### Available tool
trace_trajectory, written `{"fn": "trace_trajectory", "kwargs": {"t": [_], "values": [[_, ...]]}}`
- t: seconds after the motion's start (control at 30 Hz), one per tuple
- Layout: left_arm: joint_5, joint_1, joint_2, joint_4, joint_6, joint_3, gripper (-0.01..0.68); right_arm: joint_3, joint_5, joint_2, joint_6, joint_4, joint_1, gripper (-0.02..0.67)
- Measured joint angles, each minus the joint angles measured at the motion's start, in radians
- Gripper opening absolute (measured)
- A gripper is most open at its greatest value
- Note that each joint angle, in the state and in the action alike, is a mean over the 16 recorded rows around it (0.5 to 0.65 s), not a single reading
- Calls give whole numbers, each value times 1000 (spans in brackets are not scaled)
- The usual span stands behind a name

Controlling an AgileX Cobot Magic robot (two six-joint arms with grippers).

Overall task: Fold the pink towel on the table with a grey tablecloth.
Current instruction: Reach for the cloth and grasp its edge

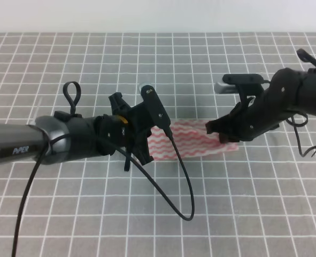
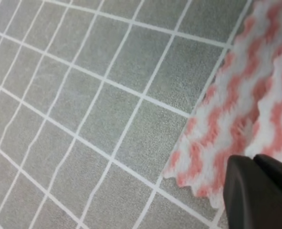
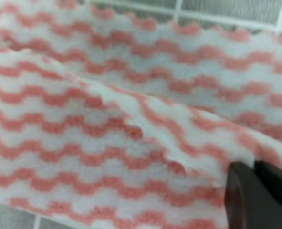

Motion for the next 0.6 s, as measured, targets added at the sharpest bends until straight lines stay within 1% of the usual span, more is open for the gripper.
{"fn": "trace_trajectory", "kwargs": {"t": [0.6], "values": [[33,17,23,0,-5,-38,-1,-31,21,0,-1,-31,0,-10]]}}
